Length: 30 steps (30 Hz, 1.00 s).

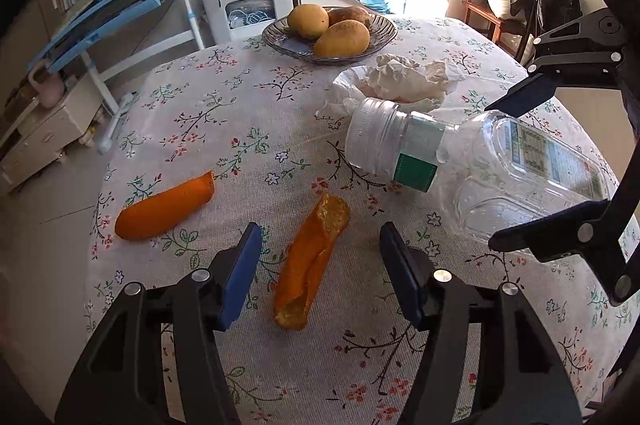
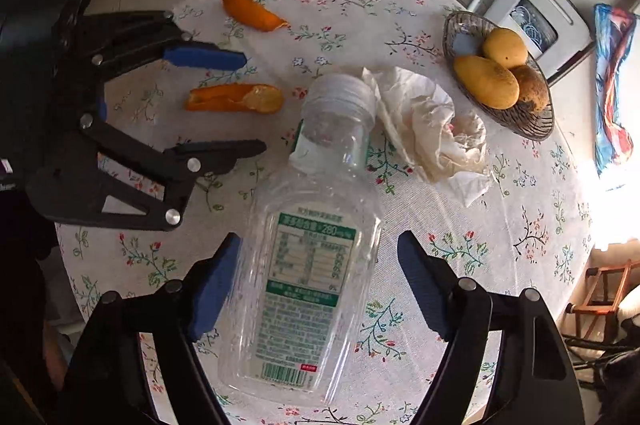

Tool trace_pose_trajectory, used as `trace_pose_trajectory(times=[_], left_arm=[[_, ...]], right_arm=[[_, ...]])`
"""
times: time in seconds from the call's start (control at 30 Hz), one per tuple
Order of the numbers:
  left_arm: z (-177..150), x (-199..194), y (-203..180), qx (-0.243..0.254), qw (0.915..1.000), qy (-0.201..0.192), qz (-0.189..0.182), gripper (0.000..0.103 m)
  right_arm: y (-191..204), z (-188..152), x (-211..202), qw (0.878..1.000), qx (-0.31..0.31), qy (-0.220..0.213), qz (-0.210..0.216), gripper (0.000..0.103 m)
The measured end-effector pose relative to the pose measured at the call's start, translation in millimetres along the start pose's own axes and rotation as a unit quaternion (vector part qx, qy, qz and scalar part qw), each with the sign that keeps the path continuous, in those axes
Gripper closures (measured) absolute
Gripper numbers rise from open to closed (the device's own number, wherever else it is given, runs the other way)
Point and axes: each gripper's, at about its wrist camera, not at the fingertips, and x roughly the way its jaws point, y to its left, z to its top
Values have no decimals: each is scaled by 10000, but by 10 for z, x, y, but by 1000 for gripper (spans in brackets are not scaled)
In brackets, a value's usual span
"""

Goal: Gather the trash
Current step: 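Grasp the clear plastic bottle with the right tool while the left tool grasps the orange peel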

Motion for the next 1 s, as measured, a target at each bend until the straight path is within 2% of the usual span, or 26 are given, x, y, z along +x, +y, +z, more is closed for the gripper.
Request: trace_pose_trajectory(times=[0.03, 0.07, 0.1, 0.13, 0.17, 0.2, 0.37, 0.47, 0.53, 0.6, 0.67, 0.87, 0.9, 0.93, 0.97, 1.0], left_arm=[[0, 4, -8, 24, 10000, 4, 19, 50], [0, -2, -19, 49, 10000, -13, 45, 55], [-3, -10, -33, 80, 9999, -27, 80, 65], [-9, -18, -43, 97, 9999, -30, 105, 70], [-16, -25, -51, 85, 9999, -21, 75, 81], [-24, -34, -64, 66, 10000, 9, 10, 87], [-120, -151, -159, 39, 9998, 184, -8, 88], [-220, -245, -240, 74, 9997, 241, 32, 87], [-267, -297, -281, 115, 9997, 200, 101, 84], [-292, -317, -298, 78, 9997, 174, 141, 65], [-300, -337, -310, 25, 9997, 117, 194, 57], [-300, -309, -367, 151, 9996, 101, 208, 56], [-292, -304, -369, 155, 9997, 89, 176, 61], [-287, -302, -364, 125, 9998, 103, 78, 69], [-282, -306, -354, 73, 9999, 123, 13, 87], [-285, -314, -339, 24, 9999, 140, -21, 87]], right_arm=[[-10, -31, 12, 9999, 121, -43, -79, 27], [1, -78, 20, 9997, 166, -66, -163, 32], [17, -137, 39, 9996, 226, -58, -187, 45], [32, -208, 45, 9993, 305, -70, -216, 47], [33, -293, 15, 9989, 383, -155, -233, 48], [48, -367, -18, 9984, 497, -217, -165, 48], [206, -731, -147, 9938, 1012, -411, 198, 48], [342, -862, -204, 9932, 1072, -458, -9, 47], [385, -889, -218, 9923, 1123, -515, -46, 47], [417, -890, -210, 9921, 1126, -522, -186, 44], [398, -876, -186, 9920, 1110, -540, -254, 42], [380, -904, -202, 9900, 1226, -629, -318, 41], [390, -916, -192, 9905, 1206, -593, -302, 47], [379, -896, -167, 9907, 1182, -581, -334, 47], [384, -894, -164, 9907, 1171, -595, -357, 47], [378, -895, -166, 9905, 1190, -604, -340, 47]])
